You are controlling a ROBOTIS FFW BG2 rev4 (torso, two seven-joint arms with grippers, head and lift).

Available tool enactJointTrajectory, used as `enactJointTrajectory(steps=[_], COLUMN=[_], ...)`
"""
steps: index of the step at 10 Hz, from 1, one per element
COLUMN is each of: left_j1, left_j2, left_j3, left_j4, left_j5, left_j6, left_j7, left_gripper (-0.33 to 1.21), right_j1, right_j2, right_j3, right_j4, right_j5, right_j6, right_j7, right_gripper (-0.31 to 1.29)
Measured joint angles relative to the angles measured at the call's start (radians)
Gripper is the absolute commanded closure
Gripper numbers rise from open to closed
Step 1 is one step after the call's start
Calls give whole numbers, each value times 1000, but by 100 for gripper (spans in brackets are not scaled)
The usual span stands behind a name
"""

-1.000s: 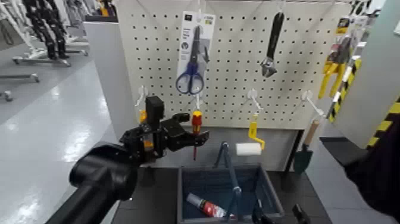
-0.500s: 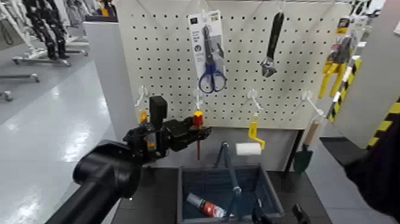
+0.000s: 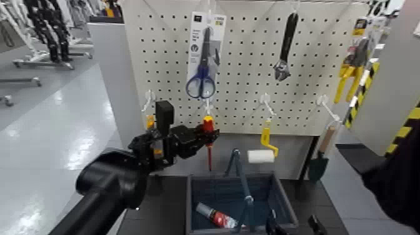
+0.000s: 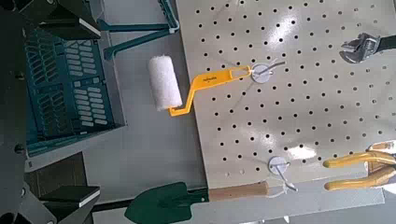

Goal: Put the red screwdriver into the crate.

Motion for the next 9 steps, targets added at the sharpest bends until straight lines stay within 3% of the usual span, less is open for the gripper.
enactJointTrajectory(steps=[3,9], left_j1=[40,200], left_j2=[6,24], left_j3=[24,121], left_j4=[-70,-368], left_j5=[0,-2], left_j6=[21,185], left_j7=[-3,2], left_gripper=[119,119], right_j1=[3,3], right_j2=[-1,-1], right_j3=[-4,-2], right_j4=[0,-2], right_j5=[-1,-1], right_j6=[0,6], right_j7=[0,0], right_gripper=[13,13])
